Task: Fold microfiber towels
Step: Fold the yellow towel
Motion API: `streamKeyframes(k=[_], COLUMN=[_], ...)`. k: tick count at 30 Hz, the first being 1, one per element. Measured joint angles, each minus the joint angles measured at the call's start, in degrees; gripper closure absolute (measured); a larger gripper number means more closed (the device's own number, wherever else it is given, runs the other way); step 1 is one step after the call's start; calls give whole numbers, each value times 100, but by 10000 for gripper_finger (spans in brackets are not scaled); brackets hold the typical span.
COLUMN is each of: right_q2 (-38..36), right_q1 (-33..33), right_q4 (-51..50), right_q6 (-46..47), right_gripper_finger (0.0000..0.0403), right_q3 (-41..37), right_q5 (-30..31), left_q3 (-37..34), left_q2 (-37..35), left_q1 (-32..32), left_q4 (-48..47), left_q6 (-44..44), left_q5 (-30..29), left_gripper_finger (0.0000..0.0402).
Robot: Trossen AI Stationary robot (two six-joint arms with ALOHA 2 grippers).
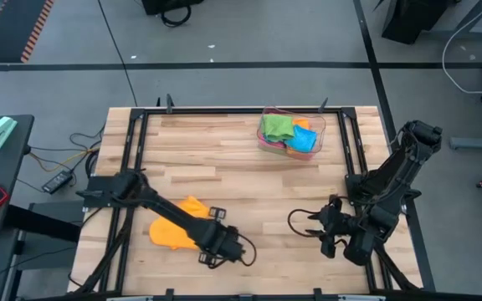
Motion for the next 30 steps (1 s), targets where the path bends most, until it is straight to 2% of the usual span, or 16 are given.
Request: streamKeyframes(k=[6, 10, 12, 14, 18, 22, 30], right_q2=[0, 0, 0, 0, 0, 0, 0], right_q1=[-213, -313, -347, -351, -349, -349, -349], right_q4=[2, 14, 14, 17, 30, 56, 62], right_q6=[-208, -283, -287, -287, -285, -258, -217], right_gripper_finger=[190, 190, 190, 190, 190, 190, 190], right_q3=[0, -2, -2, -2, -2, -2, -2], right_q5=[7, 4, 6, 6, 6, 4, 2], left_q3=[-375, -375, -373, -405, -451, -449, -444], left_q2=[-565, -604, -553, -458, -324, -72, 240], left_q1=[-335, -724, -907, -1062, -1192, -1279, -1433], left_q4=[-14, -25, -55, -102, -129, -268, -496], left_q6=[-548, -780, -914, -1141, -1518, -1688, -1922], left_q5=[686, 745, 463, -114, -331, -375, -493], left_gripper_finger=[343, 299, 273, 247, 210, 201, 226])
